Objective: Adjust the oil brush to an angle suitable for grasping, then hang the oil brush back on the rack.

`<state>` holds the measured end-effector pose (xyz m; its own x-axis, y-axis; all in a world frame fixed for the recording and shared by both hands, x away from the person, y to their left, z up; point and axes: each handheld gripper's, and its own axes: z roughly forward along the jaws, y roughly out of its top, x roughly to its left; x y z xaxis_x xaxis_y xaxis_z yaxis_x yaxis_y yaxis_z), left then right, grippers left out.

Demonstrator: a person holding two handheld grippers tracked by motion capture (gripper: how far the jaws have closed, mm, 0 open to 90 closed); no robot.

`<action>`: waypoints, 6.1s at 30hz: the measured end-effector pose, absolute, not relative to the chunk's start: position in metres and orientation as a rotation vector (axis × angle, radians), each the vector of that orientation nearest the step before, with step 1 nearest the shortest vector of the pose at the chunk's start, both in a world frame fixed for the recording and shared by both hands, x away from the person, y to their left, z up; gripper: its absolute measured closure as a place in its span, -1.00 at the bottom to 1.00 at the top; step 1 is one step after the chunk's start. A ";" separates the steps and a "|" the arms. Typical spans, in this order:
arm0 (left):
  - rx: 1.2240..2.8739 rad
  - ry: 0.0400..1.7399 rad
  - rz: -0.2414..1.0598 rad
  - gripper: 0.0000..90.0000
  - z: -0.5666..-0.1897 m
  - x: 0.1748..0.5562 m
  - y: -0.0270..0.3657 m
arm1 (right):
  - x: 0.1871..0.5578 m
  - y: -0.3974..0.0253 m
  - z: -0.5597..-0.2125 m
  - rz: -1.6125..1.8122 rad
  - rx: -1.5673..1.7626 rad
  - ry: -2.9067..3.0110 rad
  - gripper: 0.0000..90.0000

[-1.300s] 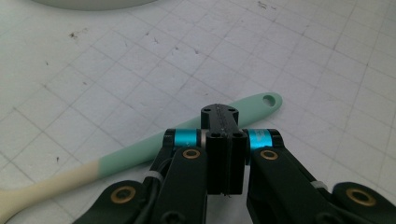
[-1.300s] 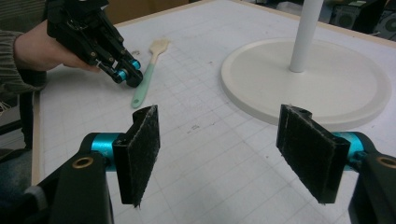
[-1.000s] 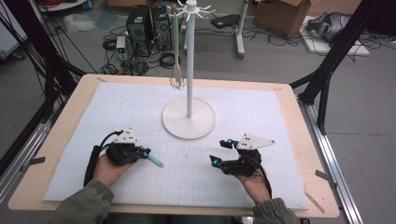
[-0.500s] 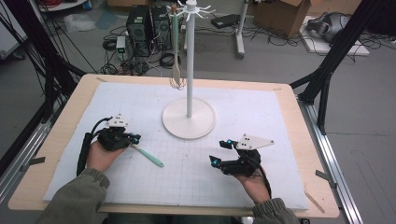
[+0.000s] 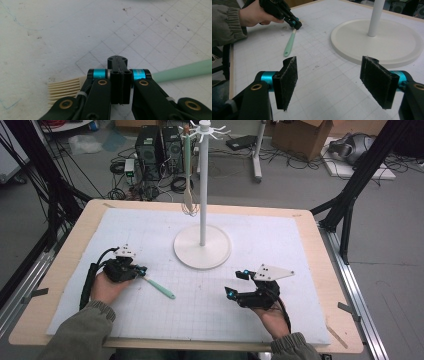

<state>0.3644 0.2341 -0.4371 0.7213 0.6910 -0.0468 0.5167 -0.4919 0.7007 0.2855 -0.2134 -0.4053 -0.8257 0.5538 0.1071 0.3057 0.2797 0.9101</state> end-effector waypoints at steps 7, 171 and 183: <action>2.225 0.902 0.306 0.99 -0.436 0.360 0.237 | 0.285 -0.213 -0.406 1.566 0.795 2.321 -0.34; 2.243 0.611 0.231 0.37 -0.429 0.271 0.242 | 0.282 -0.202 -0.420 1.440 0.759 2.366 -0.34; 2.303 0.607 0.202 0.63 -0.436 0.272 0.236 | 0.278 -0.199 -0.422 1.419 0.733 2.377 -0.34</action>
